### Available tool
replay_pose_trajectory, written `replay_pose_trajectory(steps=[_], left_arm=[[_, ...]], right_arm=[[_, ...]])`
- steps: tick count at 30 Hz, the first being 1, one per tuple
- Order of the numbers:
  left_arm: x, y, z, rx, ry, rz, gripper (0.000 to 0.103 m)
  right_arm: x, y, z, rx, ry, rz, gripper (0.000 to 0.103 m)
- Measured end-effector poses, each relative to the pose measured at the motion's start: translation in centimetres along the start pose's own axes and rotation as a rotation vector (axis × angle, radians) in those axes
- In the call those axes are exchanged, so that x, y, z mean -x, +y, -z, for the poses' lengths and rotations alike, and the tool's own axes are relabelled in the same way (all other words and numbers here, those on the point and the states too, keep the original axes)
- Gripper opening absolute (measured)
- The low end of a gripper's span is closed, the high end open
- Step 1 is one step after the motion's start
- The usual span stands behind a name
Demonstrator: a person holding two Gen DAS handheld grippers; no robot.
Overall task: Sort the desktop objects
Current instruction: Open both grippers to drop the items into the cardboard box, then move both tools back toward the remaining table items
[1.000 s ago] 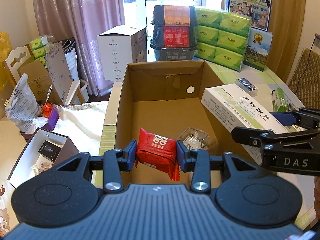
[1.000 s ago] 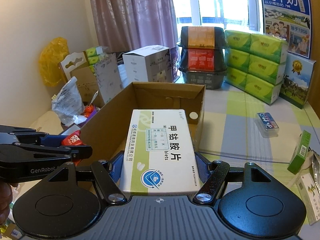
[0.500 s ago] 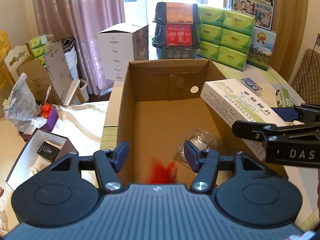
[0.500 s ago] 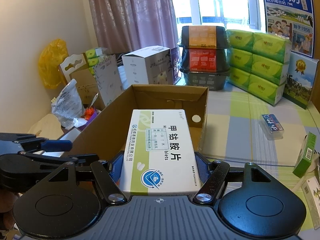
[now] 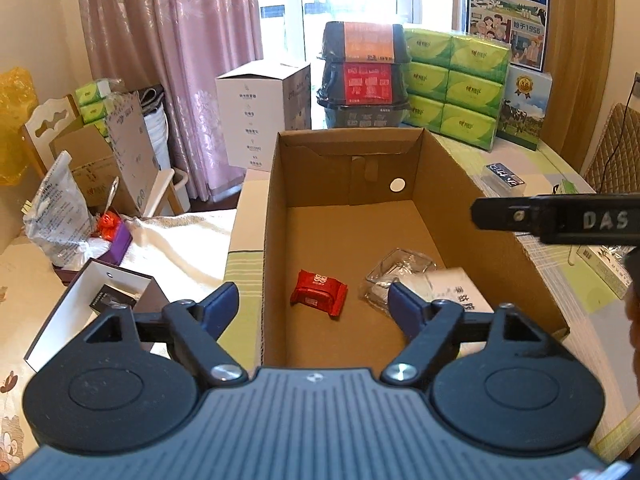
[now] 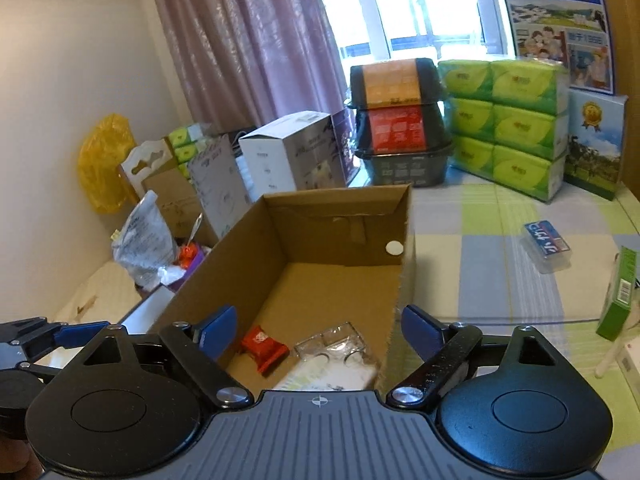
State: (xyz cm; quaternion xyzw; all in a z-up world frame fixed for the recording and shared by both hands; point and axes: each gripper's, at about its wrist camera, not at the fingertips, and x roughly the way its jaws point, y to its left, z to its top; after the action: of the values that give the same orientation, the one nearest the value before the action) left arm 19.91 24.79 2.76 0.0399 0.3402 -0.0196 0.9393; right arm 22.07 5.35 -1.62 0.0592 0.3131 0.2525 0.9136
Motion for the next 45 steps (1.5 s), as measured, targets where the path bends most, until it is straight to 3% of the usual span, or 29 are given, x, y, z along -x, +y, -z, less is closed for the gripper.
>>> replay_pose_trajectory(steps=[10, 19, 36, 45], left_arm=[[2.7, -1.5, 0.9, 0.05, -0.034, -0.044, 0.096], [5.4, -3.9, 1.6, 0.084, -0.049, -0.053, 0.101], [8.2, -11.0, 1.4, 0.033, -0.105, 0.05, 0.101], [7.9, -16.6, 0.4, -0.012, -0.09, 0.131, 0.101]], right_arm=[[5.1, -1.6, 0.9, -0.018, -0.028, 0.036, 0.1], [9.7, -3.8, 2.6, -0.018, -0.034, 0.094, 0.101], [17.9, -12.6, 7.2, -0.078, -0.05, 0.27, 0.101], [21.4, -17.6, 9.7, -0.133, -0.051, 0.359, 0.101]])
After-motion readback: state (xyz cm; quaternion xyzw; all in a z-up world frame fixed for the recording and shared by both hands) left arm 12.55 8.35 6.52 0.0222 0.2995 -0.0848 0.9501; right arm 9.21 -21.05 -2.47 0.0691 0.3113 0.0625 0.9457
